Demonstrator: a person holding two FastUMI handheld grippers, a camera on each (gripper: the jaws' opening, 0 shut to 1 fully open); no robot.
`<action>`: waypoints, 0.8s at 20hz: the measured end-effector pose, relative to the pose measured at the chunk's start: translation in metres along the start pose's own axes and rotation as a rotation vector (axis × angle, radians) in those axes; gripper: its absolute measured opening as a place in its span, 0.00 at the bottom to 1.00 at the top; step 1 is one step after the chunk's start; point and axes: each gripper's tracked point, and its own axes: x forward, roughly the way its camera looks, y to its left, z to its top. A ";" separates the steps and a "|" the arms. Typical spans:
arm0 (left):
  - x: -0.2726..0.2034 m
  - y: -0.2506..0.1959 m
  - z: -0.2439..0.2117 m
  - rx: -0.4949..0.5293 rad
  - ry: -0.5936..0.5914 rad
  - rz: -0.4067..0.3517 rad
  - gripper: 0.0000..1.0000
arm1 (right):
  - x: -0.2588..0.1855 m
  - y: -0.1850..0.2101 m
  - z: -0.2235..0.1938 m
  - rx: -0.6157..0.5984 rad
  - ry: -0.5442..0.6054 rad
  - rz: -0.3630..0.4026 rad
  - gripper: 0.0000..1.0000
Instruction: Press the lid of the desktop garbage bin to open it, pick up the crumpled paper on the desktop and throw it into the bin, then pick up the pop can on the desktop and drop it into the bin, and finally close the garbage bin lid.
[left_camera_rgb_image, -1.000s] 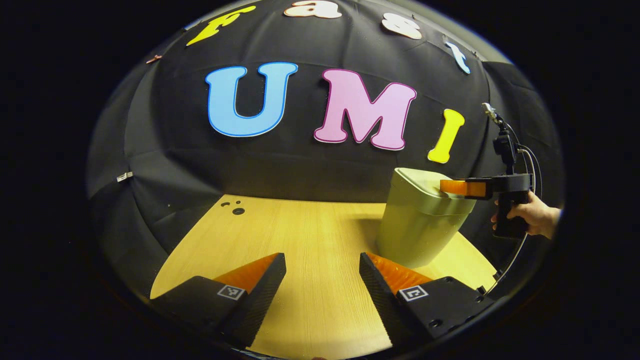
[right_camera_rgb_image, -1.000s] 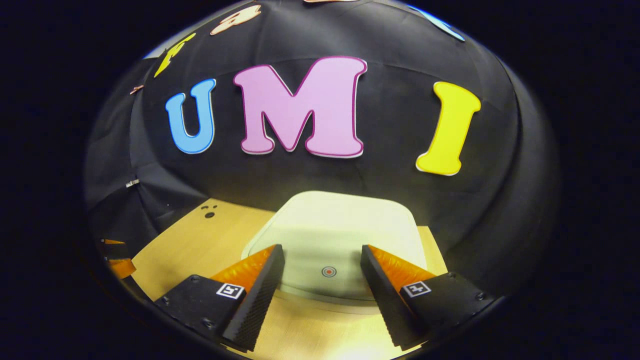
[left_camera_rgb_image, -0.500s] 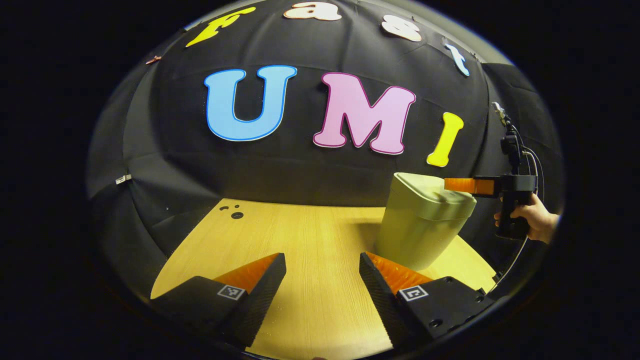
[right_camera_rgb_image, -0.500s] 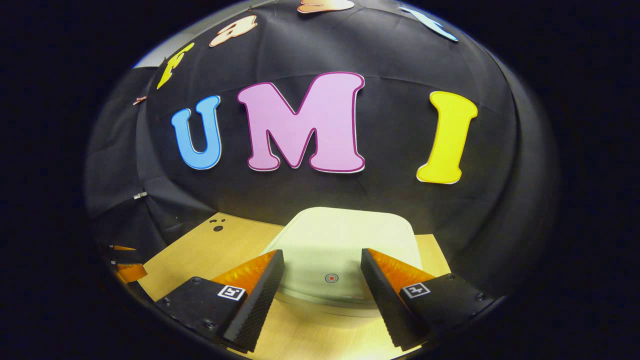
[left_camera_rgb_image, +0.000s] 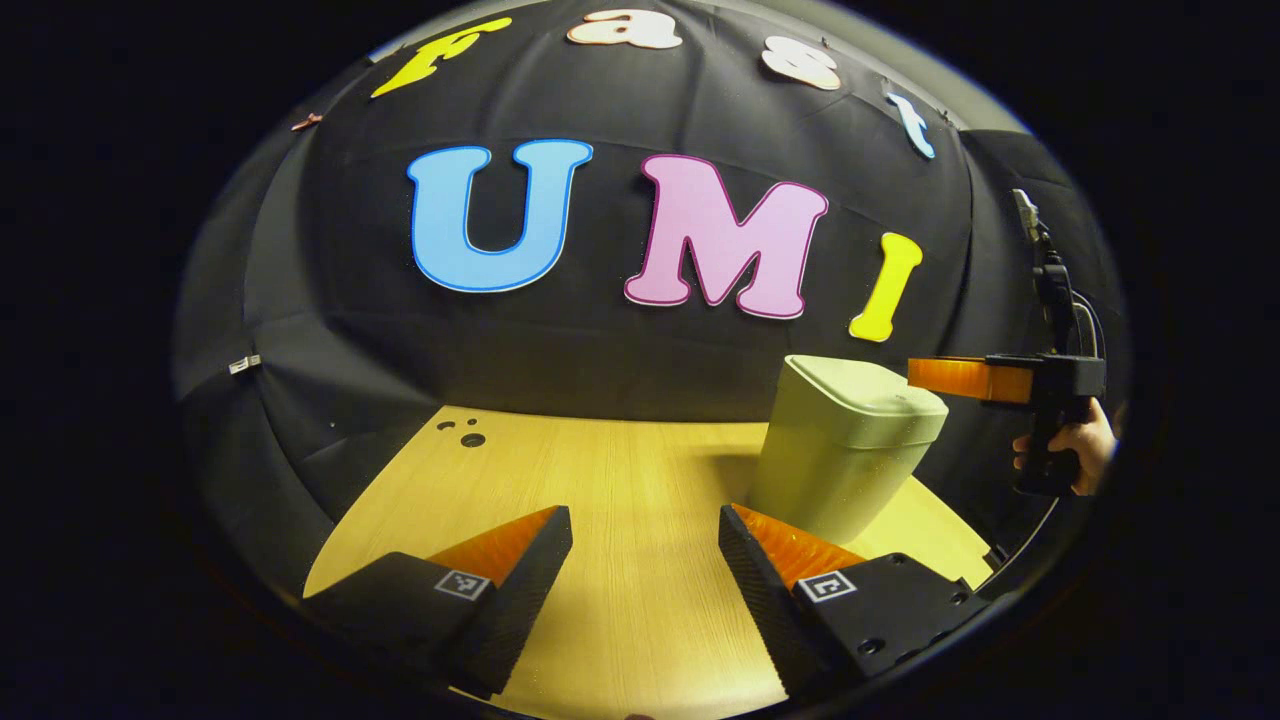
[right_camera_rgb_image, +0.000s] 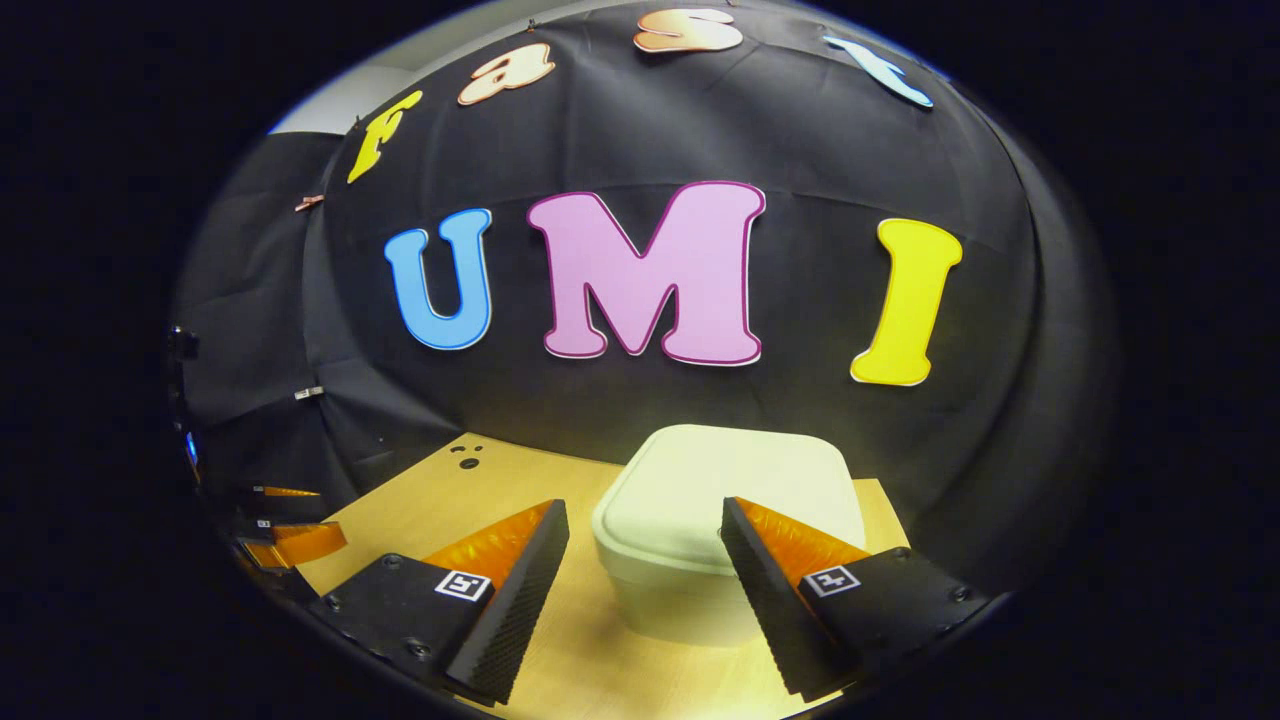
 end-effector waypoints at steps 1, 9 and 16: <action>-0.002 0.002 0.002 -0.002 -0.007 -0.002 0.99 | -0.006 0.006 -0.001 0.003 -0.003 0.001 0.97; -0.010 0.015 0.016 0.019 -0.057 -0.027 0.96 | -0.048 0.048 -0.026 0.029 -0.014 -0.005 0.97; -0.012 0.013 0.021 0.042 -0.089 -0.089 0.96 | -0.067 0.067 -0.036 0.041 -0.012 -0.050 0.97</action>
